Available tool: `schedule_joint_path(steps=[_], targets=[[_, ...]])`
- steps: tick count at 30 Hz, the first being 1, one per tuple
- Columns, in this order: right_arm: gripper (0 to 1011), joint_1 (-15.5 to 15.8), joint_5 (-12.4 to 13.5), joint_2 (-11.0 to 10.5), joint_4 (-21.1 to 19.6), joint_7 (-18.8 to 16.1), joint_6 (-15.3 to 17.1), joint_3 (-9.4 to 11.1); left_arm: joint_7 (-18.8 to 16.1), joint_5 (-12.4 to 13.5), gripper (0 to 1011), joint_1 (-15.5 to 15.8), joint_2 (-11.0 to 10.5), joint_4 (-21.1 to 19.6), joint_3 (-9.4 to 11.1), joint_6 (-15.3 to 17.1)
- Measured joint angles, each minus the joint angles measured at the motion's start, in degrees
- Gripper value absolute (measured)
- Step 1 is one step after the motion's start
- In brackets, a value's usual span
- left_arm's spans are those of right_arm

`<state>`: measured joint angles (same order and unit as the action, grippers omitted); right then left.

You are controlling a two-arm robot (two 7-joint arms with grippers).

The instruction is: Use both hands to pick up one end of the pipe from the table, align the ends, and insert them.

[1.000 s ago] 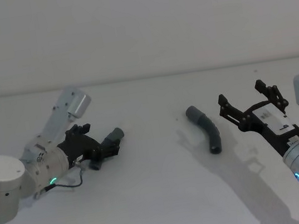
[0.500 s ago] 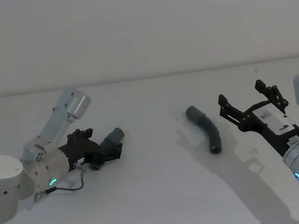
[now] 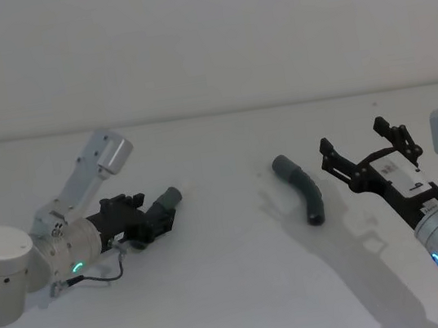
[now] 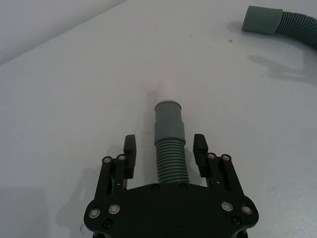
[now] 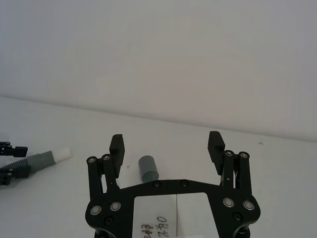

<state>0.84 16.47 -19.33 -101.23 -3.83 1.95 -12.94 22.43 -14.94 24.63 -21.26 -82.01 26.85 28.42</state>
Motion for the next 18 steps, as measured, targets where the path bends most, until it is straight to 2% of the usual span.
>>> schedule_joint_path(steps=[3, 6, 7, 10, 12, 13, 18], targets=[[1001, 0.00, 0.00, 0.00, 0.00, 0.00, 0.00, 0.00, 0.04, -0.04, 646, -0.01, 0.01, -0.02, -0.03, 0.09], [1001, 0.00, 0.00, 0.00, 0.00, 0.00, 0.00, 0.00, 0.12, -0.08, 524, -0.03, 0.03, -0.04, -0.06, 0.22], [1001, 0.00, 0.00, 0.00, 0.00, 0.00, 0.00, 0.00, 0.12, -0.08, 524, -0.03, 0.03, -0.04, -0.06, 0.22], [1001, 0.00, 0.00, 0.00, 0.00, 0.00, 0.00, 0.00, 0.18, -0.11, 387, -0.05, 0.05, -0.06, -0.08, 0.31], [1001, 0.00, 0.00, 0.00, 0.00, 0.00, 0.00, 0.00, 0.20, -0.12, 355, -0.05, 0.06, -0.07, -0.10, 0.33], [1001, 0.00, 0.00, 0.00, 0.00, 0.00, 0.00, 0.00, 0.21, -0.13, 305, -0.06, 0.06, -0.08, -0.11, 0.35], [1001, 0.00, 0.00, 0.00, 0.00, 0.00, 0.00, 0.00, 0.24, -0.15, 300, -0.06, 0.07, -0.09, -0.14, 0.41]])
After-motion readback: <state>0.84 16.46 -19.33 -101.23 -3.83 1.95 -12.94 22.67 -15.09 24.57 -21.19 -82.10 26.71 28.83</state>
